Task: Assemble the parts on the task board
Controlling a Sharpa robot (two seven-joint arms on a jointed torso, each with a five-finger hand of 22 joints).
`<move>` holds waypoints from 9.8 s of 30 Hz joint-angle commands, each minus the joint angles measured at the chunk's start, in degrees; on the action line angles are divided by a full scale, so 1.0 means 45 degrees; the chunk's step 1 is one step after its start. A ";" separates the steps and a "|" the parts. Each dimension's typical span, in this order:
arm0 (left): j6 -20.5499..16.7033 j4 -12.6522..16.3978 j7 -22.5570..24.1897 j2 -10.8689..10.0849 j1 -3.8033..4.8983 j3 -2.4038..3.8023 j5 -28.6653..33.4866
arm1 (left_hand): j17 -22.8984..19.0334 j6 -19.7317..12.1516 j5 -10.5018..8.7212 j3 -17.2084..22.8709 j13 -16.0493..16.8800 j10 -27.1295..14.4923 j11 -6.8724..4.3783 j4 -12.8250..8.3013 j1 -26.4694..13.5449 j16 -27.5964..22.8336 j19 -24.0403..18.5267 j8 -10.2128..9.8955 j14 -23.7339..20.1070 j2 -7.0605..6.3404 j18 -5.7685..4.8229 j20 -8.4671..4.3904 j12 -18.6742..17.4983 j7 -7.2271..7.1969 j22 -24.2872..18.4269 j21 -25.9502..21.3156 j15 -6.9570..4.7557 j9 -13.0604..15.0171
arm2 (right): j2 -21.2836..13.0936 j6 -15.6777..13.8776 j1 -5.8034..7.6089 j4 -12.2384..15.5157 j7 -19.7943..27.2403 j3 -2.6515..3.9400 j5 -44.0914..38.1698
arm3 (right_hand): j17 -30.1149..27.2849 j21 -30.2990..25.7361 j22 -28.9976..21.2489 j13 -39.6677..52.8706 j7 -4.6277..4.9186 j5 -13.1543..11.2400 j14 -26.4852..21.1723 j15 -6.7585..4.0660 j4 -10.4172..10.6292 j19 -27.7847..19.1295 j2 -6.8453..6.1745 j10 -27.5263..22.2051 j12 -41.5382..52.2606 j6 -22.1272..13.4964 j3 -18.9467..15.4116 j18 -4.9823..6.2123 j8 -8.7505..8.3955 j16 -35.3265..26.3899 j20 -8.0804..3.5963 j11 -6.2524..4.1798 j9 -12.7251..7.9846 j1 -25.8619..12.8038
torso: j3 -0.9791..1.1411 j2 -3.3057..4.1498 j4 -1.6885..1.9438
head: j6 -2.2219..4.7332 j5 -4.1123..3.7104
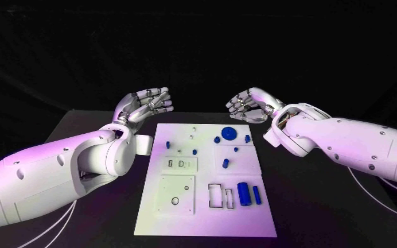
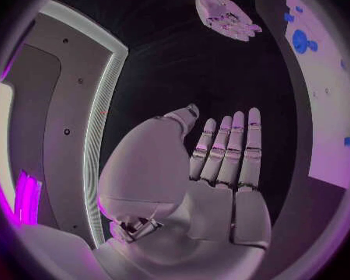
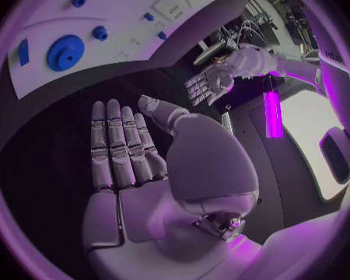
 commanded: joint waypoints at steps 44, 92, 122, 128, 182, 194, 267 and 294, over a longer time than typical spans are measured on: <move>0.1082 0.1528 -0.0414 -0.0423 0.0077 0.0139 0.0291 | -0.0004 -0.0126 0.0038 0.0307 -0.0018 -0.0150 0.0137 -0.0026 -0.0390 -0.0433 -0.0037 -0.0014 -0.0570 -0.0440 0.0099 0.0066 -0.0235 0.1006 -0.0188 -0.0137 0.0204 -0.0035 | 0.0781 0.1949 0.0175 0.0570 -0.4221 0.0025 -0.6845 | 1.2394 1.4165 1.6140 0.1959 -0.0886 0.1805 0.5231 -0.1386 0.1493 0.8471 -0.1611 0.0516 0.0677 0.1107 -0.0452 -0.1836 -0.0451 1.3682 -0.1479 -0.0953 0.1265 -0.0531 | -0.0285 0.1382 0.0384 | 0.0200 -0.0365; 0.1031 0.1600 -0.0523 -0.0556 0.0081 0.0229 0.0371 | -0.0002 -0.0360 0.0038 0.0437 -0.0020 -0.0259 0.0189 -0.0025 -0.0503 -0.0569 -0.0166 -0.0086 -0.0741 -0.0396 0.0060 0.0082 -0.0313 0.1061 -0.0269 -0.0236 0.0261 -0.0081 | 0.0856 -0.0057 0.0065 0.0736 -0.4179 0.0033 -0.7017 | 1.2652 1.4583 1.6973 0.2817 -0.1370 0.1754 0.5307 -0.1852 0.1070 0.8815 -0.0420 0.1621 0.2036 0.2013 0.1344 -0.1998 0.0911 1.4087 -0.1887 -0.1525 0.3010 0.0110 | -0.0303 0.1743 0.0465 | 0.0327 -0.0394; 0.1101 0.0563 -0.0280 -0.0527 0.0083 0.0677 0.0618 | 0.0042 -0.0398 0.0036 0.0660 -0.0009 -0.0293 0.0219 -0.0124 -0.0563 -0.0645 -0.0586 -0.0083 -0.0790 -0.0366 -0.0049 0.0104 -0.0343 0.1087 -0.0439 -0.0511 0.0313 -0.0082 | 0.2936 -0.0829 0.0236 -0.0978 -0.4445 0.0153 -0.7229 | 1.2670 1.4570 1.6949 0.2895 -0.1351 0.1743 0.5309 -0.1854 0.0984 0.8799 -0.0503 0.1594 0.2079 0.1965 0.1442 -0.1991 0.0963 1.4111 -0.1891 -0.1519 0.3153 0.0026 | -0.0296 0.1856 0.0520 | 0.0451 -0.0202; 0.1163 -0.0065 -0.0200 -0.0603 0.0181 0.0881 0.0751 | 0.0042 -0.0373 0.0036 0.0675 -0.0008 -0.0290 0.0218 -0.0137 -0.0565 -0.0658 -0.0613 -0.0075 -0.0806 -0.0371 -0.0054 0.0104 -0.0342 0.1084 -0.0450 -0.0529 0.0318 -0.0076 | 0.3105 -0.0831 0.0231 -0.1231 -0.4454 0.0154 -0.7166 | 1.2668 1.4558 1.6925 0.2900 -0.1347 0.1741 0.5309 -0.1853 0.0981 0.8786 -0.0508 0.1591 0.2081 0.1960 0.1444 -0.1986 0.0965 1.4111 -0.1891 -0.1517 0.3162 0.0018 | -0.0313 0.1852 0.0524 | 0.0445 -0.0163; 0.1224 -0.0283 -0.0264 -0.0567 0.0436 0.0946 0.0799 | 0.0041 -0.0430 0.0036 0.0718 -0.0007 -0.0290 0.0231 -0.0171 -0.0600 -0.0717 -0.0719 -0.0085 -0.0877 -0.0397 -0.0078 0.0110 -0.0344 0.1099 -0.0492 -0.0598 0.0338 -0.0087 | 0.4003 -0.0232 0.0098 -0.2009 -0.4156 0.0151 -0.6655 | 1.1892 1.3987 1.5901 0.2821 -0.0882 0.1690 0.5075 -0.1453 0.0879 0.8195 -0.0988 0.0391 0.1564 0.0535 0.1253 -0.1745 0.0133 1.3771 -0.1548 -0.1031 0.3384 -0.0563 | -0.0279 0.1930 0.0466 | 0.0267 0.0160; 0.1172 -0.0299 -0.0303 -0.0626 0.0437 0.0946 0.0800 | 0.0044 -0.0462 0.0035 0.0737 -0.0008 -0.0297 0.0239 -0.0180 -0.0621 -0.0733 -0.0755 -0.0093 -0.0891 -0.0402 -0.0088 0.0111 -0.0349 0.1109 -0.0507 -0.0622 0.0345 -0.0093 | 0.3646 -0.0549 0.0097 -0.1609 -0.4093 0.0149 -0.6648 | 1.0933 1.3299 1.4795 0.2514 -0.0751 0.1669 0.4792 -0.1240 0.0821 0.7575 -0.1628 -0.0596 0.1190 0.0028 0.0778 -0.1493 -0.0248 1.3227 -0.1337 -0.0780 0.3437 -0.0712 | -0.0270 0.1932 0.0439 | 0.0259 0.0186; 0.1262 -0.0409 -0.0359 -0.0768 0.0432 0.0935 0.0824 | 0.0064 -0.0437 0.0034 0.0799 -0.0006 -0.0291 0.0244 -0.0216 -0.0664 -0.0752 -0.0795 -0.0079 -0.0885 -0.0407 -0.0093 0.0110 -0.0347 0.1117 -0.0529 -0.0651 0.0350 -0.0086 | 0.0265 0.1496 0.0134 -0.0223 -0.5034 0.0374 -0.2051 | 1.6199 1.4751 1.7401 1.4967 -0.0821 0.1807 0.5900 -0.1458 0.2617 0.9025 -0.1066 0.2754 1.5568 -0.0670 -0.3106 -0.2086 -0.0268 1.6035 -0.1516 -0.1145 0.4561 0.0385 | -0.0114 0.1735 0.0248 | 0.0173 -0.0006; 0.1264 -0.0415 -0.0402 -0.0799 0.0431 0.0935 0.0824 | 0.0073 -0.0428 0.0034 0.0832 -0.0006 -0.0292 0.0245 -0.0225 -0.0691 -0.0763 -0.0790 -0.0073 -0.0884 -0.0399 -0.0089 0.0110 -0.0348 0.1119 -0.0533 -0.0650 0.0350 -0.0083 | 0.0250 0.0644 0.0034 -0.0051 -0.4796 0.0363 -0.3132 | 1.6439 1.4899 1.7636 1.5416 -0.0911 0.1788 0.5929 -0.1521 0.2274 0.9154 -0.1104 0.3063 1.5941 0.0094 -0.0375 -0.2145 -0.0073 1.6132 -0.1560 -0.1237 0.4508 0.0569 | -0.0110 0.1744 0.0256 | 0.0130 0.0025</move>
